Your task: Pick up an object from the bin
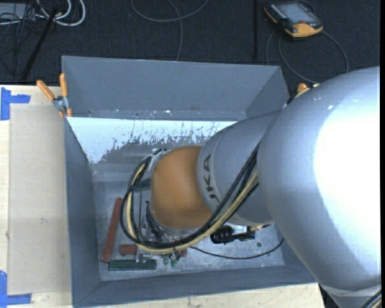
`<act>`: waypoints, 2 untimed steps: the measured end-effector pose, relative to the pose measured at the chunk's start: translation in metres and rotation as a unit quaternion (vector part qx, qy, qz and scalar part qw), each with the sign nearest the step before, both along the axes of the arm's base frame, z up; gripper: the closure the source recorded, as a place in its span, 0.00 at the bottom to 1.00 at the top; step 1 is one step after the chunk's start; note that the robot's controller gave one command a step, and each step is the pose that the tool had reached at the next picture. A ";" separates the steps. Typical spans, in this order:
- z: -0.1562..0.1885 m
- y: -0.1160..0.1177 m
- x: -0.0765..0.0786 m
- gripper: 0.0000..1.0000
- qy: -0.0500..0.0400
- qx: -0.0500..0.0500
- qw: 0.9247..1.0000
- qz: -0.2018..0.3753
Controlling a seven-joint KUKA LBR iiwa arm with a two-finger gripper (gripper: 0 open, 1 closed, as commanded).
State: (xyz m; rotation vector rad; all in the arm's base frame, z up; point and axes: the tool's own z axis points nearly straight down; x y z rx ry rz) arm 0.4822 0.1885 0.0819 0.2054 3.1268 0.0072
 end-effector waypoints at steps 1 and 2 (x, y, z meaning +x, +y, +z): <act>0.003 -0.001 -0.002 1.00 0.003 -0.001 1.000 0.000; 0.021 -0.002 -0.005 1.00 0.009 -0.003 1.000 0.000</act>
Offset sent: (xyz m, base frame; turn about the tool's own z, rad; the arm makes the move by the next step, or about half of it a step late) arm 0.0000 0.0000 0.0016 0.0000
